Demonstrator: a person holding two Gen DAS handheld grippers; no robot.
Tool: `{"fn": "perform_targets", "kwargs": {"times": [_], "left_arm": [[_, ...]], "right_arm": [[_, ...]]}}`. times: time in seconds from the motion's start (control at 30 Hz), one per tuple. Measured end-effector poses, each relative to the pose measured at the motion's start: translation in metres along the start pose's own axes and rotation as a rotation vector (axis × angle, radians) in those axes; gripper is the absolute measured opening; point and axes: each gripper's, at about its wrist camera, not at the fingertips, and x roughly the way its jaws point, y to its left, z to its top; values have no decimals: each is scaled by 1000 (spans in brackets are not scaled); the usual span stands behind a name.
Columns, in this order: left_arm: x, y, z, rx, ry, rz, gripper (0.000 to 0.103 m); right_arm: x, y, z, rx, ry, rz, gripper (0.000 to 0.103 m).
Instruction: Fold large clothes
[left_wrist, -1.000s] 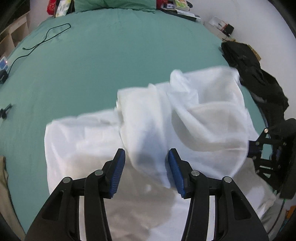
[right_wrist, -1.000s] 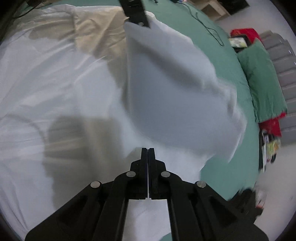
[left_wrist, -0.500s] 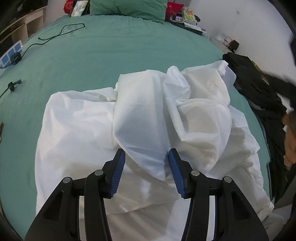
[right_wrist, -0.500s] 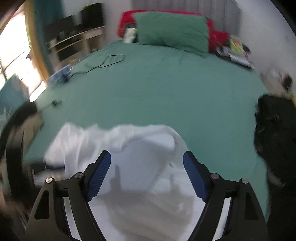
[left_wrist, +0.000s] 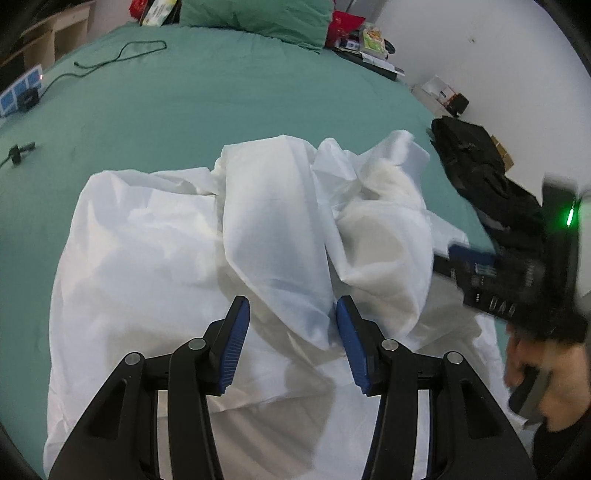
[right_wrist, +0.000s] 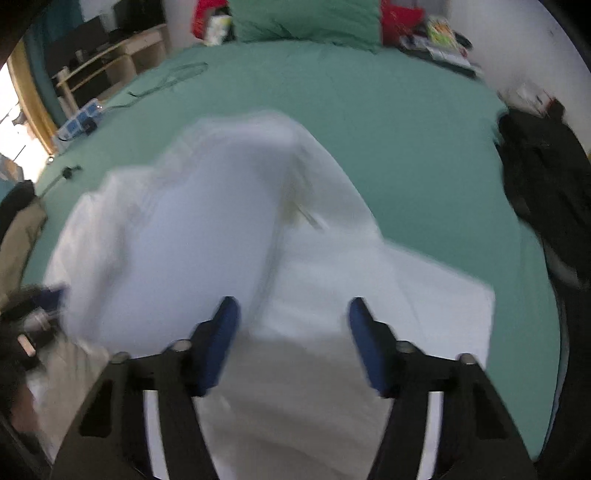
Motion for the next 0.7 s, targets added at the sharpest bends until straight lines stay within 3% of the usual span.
{"fn": "perform_targets", "kwargs": {"times": [0.1, 0.2, 0.4, 0.53, 0.6, 0.7], "left_arm": [[3, -9, -2, 14, 2, 46, 52], [8, -30, -4, 36, -6, 54, 52], [14, -52, -10, 69, -3, 40, 52], [15, -56, -9, 59, -12, 33, 52], [14, -54, -13, 64, -20, 35, 52], [14, -55, -16, 81, -24, 40, 52]], "right_arm": [[-11, -17, -12, 47, -20, 3, 59], [-31, -14, 2, 43, -65, -6, 60], [-56, 22, 52, 17, -155, 53, 91], [-36, 47, 75, -11, -125, 17, 92], [-22, 50, 74, -35, -98, -56, 92], [-7, 43, 65, -49, -51, -89, 92]]}}
